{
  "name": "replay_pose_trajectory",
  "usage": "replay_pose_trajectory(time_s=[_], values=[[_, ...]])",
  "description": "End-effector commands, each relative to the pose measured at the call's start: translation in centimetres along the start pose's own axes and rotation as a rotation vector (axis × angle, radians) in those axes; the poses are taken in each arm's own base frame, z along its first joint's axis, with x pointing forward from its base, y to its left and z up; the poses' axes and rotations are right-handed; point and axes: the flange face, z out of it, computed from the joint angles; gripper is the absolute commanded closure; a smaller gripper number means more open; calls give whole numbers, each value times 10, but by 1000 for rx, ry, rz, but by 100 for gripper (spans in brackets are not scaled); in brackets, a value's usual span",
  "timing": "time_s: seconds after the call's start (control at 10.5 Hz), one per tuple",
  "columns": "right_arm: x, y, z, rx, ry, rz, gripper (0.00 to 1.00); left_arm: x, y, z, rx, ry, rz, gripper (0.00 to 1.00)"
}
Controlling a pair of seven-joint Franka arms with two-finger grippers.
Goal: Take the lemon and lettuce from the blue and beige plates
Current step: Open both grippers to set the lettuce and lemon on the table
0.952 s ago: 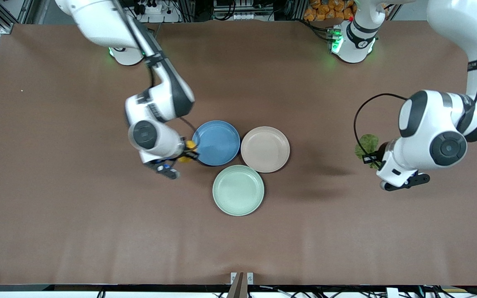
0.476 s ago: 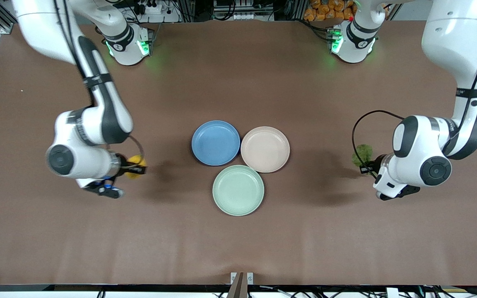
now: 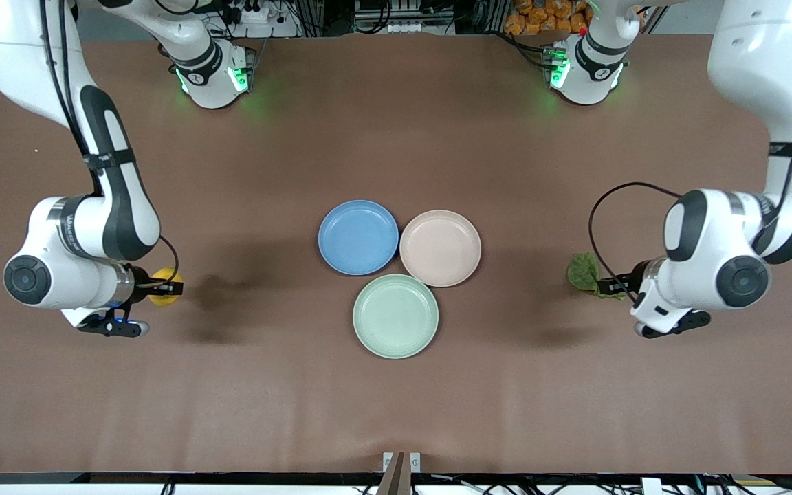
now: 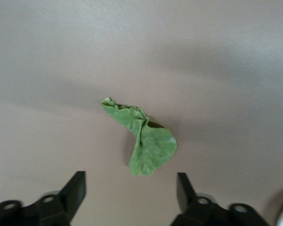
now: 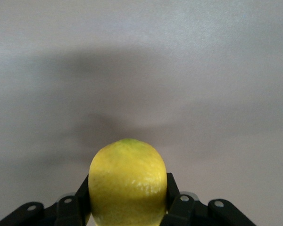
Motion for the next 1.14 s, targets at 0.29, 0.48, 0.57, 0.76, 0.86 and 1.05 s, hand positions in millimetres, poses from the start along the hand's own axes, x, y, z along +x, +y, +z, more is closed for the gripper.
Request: replay_pose_trajectory(time_s=[0.29,0.48,0.57,0.76,0.86,1.05], values=[[12,19,32,-15,3,-49,8,-87,7,-159,7,144,68,0],[11,26,30,-12,4,-91,0,-115,2,-201,-1,206,71,0],[10,35,24,-7,9,-105,0,-128,0,-219,-8,240,71,0],[2,46,-1,1,30,-128,0,-152,-10,-250,-15,291,70,0],[-7,41,-23,4,56,-136,0,-160,-14,-260,-16,310,78,0],[-29,37,-75,18,62,-148,0,-169,-20,-266,-10,307,83,0]])
